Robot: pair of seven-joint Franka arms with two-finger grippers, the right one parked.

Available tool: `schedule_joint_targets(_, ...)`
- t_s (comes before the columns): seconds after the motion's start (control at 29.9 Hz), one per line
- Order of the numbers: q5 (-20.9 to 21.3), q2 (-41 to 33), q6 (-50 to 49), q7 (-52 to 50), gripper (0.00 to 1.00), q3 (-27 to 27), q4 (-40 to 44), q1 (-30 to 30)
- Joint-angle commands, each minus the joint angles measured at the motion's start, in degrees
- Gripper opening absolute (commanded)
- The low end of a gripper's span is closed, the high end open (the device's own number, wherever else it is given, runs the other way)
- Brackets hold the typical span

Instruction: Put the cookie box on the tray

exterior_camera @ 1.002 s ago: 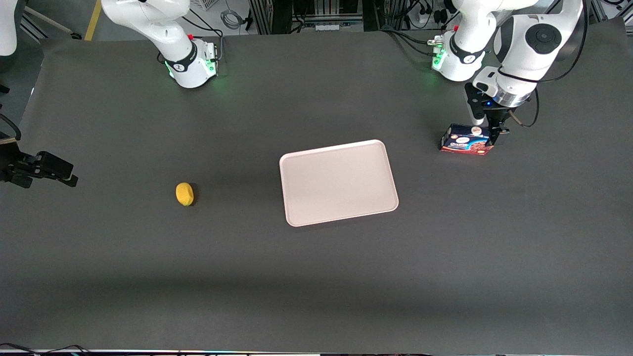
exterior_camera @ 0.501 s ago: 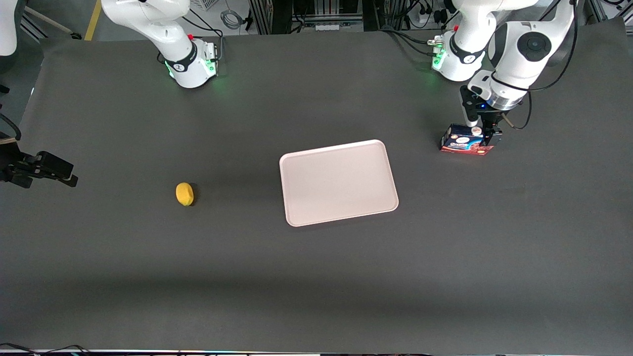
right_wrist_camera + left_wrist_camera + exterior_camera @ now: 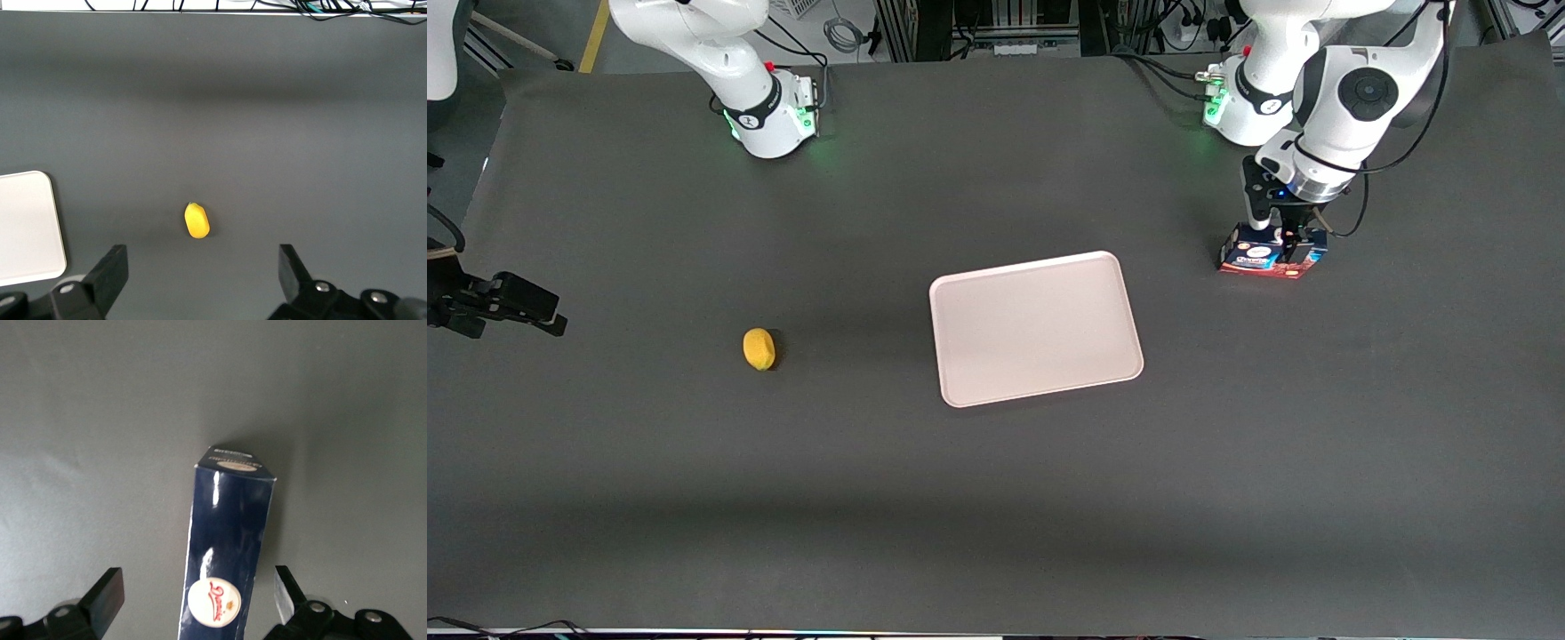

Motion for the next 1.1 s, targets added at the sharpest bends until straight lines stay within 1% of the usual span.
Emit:
schedule_joint_targets(0.0,-1.2,-1.5,3.4,1.1,1.00,-1.1,-4.7,-0.4)
schedule_joint_targets(0.47,-1.2,2.8,7.7,1.1,1.00,-1.2,-4.7,-0.6)
schedule_joint_targets(0.7,-1.3,3.0,8.1,1.4,1.00,-1.0,-4.7,-0.6)
schedule_joint_targets(0.77,-1.3,3.0,8.1,3.3,1.00,-0.9,-4.6,-0.5)
schedule_joint_targets(0.84,-1.4,3.0,8.2,4.8,1.00,-0.2,-4.7,-0.4)
schedule_joint_targets(0.97,-1.4,3.6,8.2,8.2,1.00,3.4,-4.7,-0.5)
schedule_joint_targets(1.07,-1.4,3.7,8.2,9.2,1.00,4.5,-4.7,-0.5)
